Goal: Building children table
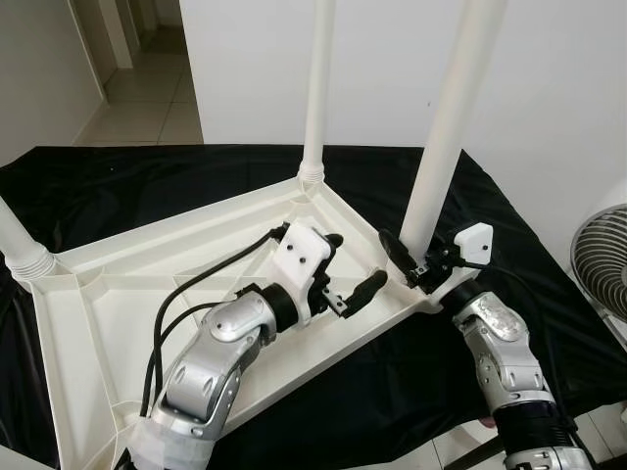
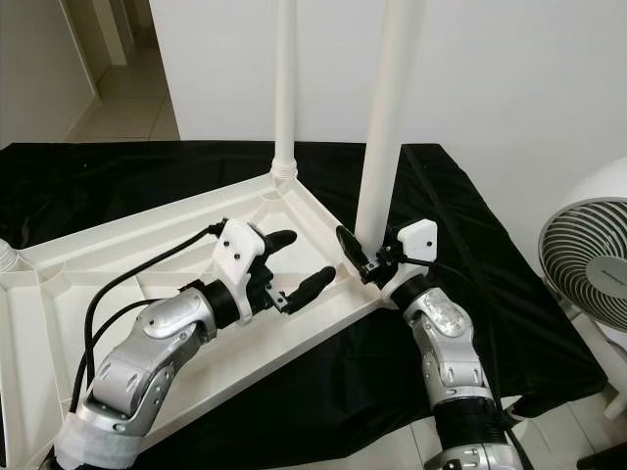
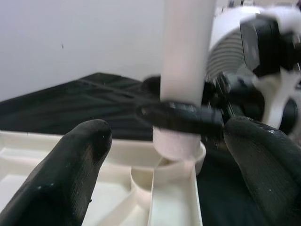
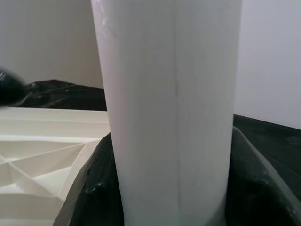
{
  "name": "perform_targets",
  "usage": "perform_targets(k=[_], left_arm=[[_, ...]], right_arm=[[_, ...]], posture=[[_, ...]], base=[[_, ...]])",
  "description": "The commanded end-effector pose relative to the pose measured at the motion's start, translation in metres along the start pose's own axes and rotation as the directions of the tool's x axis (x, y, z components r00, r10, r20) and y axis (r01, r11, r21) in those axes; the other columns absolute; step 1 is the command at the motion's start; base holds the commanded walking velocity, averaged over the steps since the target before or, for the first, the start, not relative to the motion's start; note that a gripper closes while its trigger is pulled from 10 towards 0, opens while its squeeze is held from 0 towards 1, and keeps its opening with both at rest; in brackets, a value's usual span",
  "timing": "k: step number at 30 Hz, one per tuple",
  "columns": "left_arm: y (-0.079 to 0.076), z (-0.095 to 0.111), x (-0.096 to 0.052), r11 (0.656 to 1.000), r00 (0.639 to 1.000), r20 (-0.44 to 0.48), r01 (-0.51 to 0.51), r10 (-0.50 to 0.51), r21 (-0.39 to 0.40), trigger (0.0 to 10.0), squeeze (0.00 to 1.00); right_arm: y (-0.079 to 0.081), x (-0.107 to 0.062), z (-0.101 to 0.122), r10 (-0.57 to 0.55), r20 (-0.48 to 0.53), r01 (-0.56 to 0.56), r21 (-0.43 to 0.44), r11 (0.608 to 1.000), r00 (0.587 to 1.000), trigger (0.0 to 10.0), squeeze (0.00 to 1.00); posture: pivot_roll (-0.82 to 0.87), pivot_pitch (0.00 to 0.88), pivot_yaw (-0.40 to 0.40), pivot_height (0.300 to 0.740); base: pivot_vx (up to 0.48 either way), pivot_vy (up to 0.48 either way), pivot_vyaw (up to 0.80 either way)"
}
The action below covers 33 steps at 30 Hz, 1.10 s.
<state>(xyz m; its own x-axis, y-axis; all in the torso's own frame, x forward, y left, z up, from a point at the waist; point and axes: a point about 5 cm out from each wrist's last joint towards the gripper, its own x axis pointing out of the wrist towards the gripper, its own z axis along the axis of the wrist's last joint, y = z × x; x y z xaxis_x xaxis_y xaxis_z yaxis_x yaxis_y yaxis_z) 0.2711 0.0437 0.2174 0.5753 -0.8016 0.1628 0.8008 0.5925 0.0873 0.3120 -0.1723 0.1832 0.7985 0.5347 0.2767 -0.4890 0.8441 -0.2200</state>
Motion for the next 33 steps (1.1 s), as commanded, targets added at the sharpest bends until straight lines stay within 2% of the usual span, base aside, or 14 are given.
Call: perform_targets(k=[1, 3, 8, 13, 22, 29, 30, 31, 32, 33], left_arm=[[-0.004, 0.007, 0.003, 0.996, 0.996, 0.021, 0.082, -0.082, -0.023, 10.0, 0.0], [-0.005, 0.022, 0.011, 0.989, 0.988, 0.075, 0.141, -0.137, -0.047, 10.0, 0.0], [-0.003, 0.026, 0.014, 0.988, 0.986, 0.091, 0.147, -0.142, -0.052, 10.0, 0.0], [-0.001, 0.037, 0.023, 0.985, 0.979, 0.143, 0.158, -0.147, -0.072, 10.0, 0.0], [-0.001, 0.047, 0.031, 0.978, 0.972, 0.163, 0.184, -0.167, -0.1, 10.0, 0.0], [-0.002, 0.049, 0.033, 0.972, 0.968, 0.16, 0.211, -0.193, -0.104, 10.0, 0.0], [-0.001, 0.048, 0.034, 0.97, 0.968, 0.152, 0.217, -0.2, -0.106, 7.8, 0.0], [-0.001, 0.048, 0.034, 0.97, 0.969, 0.144, 0.219, -0.203, -0.109, 6.9, 0.0], [0.0, 0.046, 0.035, 0.967, 0.971, 0.121, 0.222, -0.207, -0.129, 0.0, 0.0], [0.0, 0.044, 0.035, 0.962, 0.972, 0.101, 0.226, -0.213, -0.152, 0.0, 0.0]], right_arm=[[0.005, 0.0, 0.0, 0.033, -0.002, -0.033, 0.014, 0.999, 0.999, 10.0, 0.0], [0.011, -0.001, -0.003, 0.083, -0.024, -0.082, 0.032, 0.996, 0.996, 10.0, 0.0], [0.015, -0.001, -0.003, 0.1, -0.027, -0.099, 0.046, 0.994, 0.995, 10.0, 0.0], [0.027, -0.002, -0.005, 0.173, -0.057, -0.168, 0.077, 0.983, 0.983, 10.0, 0.0], [0.037, -0.004, -0.007, 0.263, -0.097, -0.255, 0.082, 0.963, 0.96, 10.0, 0.0], [0.038, -0.006, -0.009, 0.287, -0.125, -0.28, 0.07, 0.958, 0.95, 10.0, 0.0], [0.038, -0.007, -0.009, 0.291, -0.132, -0.284, 0.065, 0.957, 0.948, 10.0, 0.0], [0.038, -0.007, -0.009, 0.293, -0.136, -0.287, 0.063, 0.956, 0.946, 10.0, 0.0], [0.038, -0.008, -0.009, 0.294, -0.139, -0.289, 0.059, 0.956, 0.946, 10.0, 0.0], [0.038, -0.008, -0.009, 0.298, -0.143, -0.293, 0.056, 0.954, 0.944, 10.0, 0.0]], posture=[[0.04, 0.044, -0.016, 0.74], [0.04, 0.04, -0.015, 0.74], [0.04, 0.038, -0.015, 0.74], [0.03, 0.022, -0.012, 0.74], [0.02, 0.012, -0.011, 0.74], [0.02, 0.005, -0.005, 0.74], [0.02, 0.004, -0.004, 0.74], [0.02, 0.004, -0.004, 0.74], [0.02, 0.003, -0.003, 0.74], [0.02, 0.003, -0.001, 0.74]], base=[[0.0, 0.0, 0.0], [0.0, 0.0, 0.0], [0.0, 0.0, 0.0], [0.0, 0.0, 0.0], [0.0, 0.0, 0.0], [0.0, 0.0, 0.0], [0.0, 0.0, 0.0], [0.0, 0.0, 0.0], [0.0, 0.0, 0.0], [0.0, 0.0, 0.0]])
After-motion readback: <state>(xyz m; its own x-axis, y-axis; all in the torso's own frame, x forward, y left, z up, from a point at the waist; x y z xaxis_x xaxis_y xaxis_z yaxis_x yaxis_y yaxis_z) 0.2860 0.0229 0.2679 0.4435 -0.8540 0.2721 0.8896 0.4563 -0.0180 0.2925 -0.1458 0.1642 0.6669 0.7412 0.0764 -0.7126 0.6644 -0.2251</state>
